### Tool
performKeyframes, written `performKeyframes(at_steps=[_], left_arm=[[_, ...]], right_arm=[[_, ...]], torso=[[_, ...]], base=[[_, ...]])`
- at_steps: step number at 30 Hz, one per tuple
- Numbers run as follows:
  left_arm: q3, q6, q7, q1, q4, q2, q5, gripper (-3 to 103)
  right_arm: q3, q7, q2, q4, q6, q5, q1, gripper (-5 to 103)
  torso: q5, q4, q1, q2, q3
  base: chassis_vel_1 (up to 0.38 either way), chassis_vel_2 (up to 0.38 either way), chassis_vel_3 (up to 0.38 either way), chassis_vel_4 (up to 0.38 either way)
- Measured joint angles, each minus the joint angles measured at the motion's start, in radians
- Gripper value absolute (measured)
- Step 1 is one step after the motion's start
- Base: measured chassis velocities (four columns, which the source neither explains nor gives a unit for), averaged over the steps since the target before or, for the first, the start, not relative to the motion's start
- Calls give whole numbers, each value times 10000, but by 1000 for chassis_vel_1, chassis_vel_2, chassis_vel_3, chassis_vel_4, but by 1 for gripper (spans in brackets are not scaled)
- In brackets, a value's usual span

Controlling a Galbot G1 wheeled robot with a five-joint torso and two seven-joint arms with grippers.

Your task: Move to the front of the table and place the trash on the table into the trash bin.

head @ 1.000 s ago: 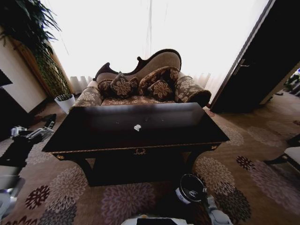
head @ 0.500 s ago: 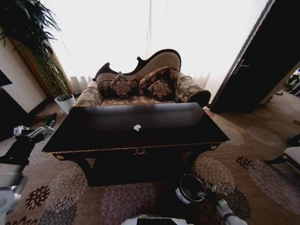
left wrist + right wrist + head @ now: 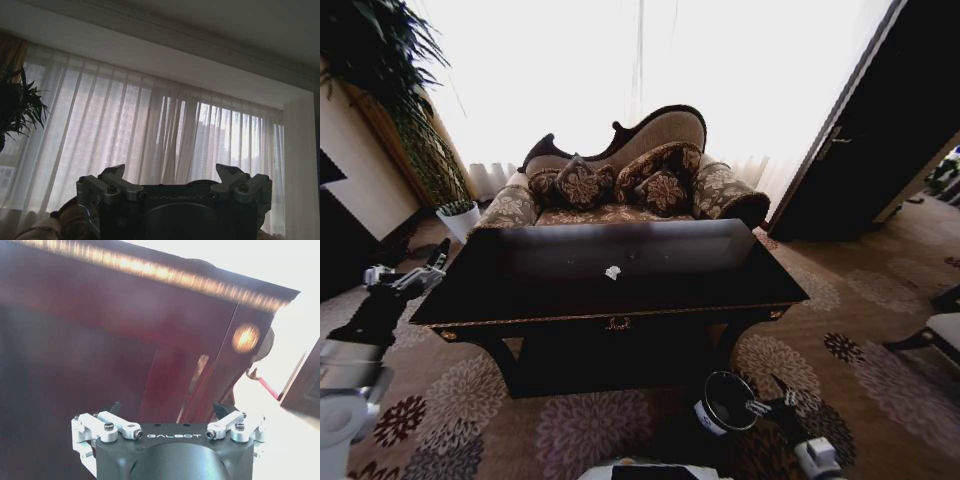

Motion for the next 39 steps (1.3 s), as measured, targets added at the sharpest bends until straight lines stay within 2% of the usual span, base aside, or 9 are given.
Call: performKeyframes(at_steps=[8,14,20,23,26,29,31,33,39], left_arm=[[85,96,-236,-6,-60,-2,-71,100],[66,196,-390,63,-143,-9,-100,100],[33,308,-523,89,-201,-18,-96,100],[34,361,-600,159,-294,-121,19,100],[33,364,-605,184,-325,-145,44,100],[-50,386,-612,236,-465,-199,55,100],[-70,391,-612,249,-493,-212,52,100],[-174,435,-613,337,-643,-292,22,100],[-307,451,-619,540,-862,-425,37,100]], right_arm=[[669,153,397,1888,-24,462,-568,100],[1140,657,487,3644,-759,1243,-817,100],[1304,1423,297,5129,-2035,2194,-744,100],[1168,1719,-73,5912,-3246,2843,-459,100],[1085,1680,-260,6246,-3994,3144,-273,100],[852,1179,-622,6974,-5735,3779,543,100],[819,1166,-657,7047,-5914,3885,663,100],[643,1242,-1016,7375,-6761,4555,1298,100],[61,1985,-2193,7139,-7040,5162,2614,100]], torso=[[3,0,0,0,1],[2,1,0,0,0],[2,1,0,-2,1],[3,2,0,-2,1],[3,1,-1,-2,1],[3,0,0,-2,1],[3,0,0,-2,1],[2,4,0,-2,1],[4,0,0,-2,2]], base=[[0,0,0,0],[0,0,0,0],[0,0,0,0],[0,0,0,0],[0,0,0,0],[0,0,0,0],[0,0,0,0],[0,0,0,0],[0,0,0,0]])
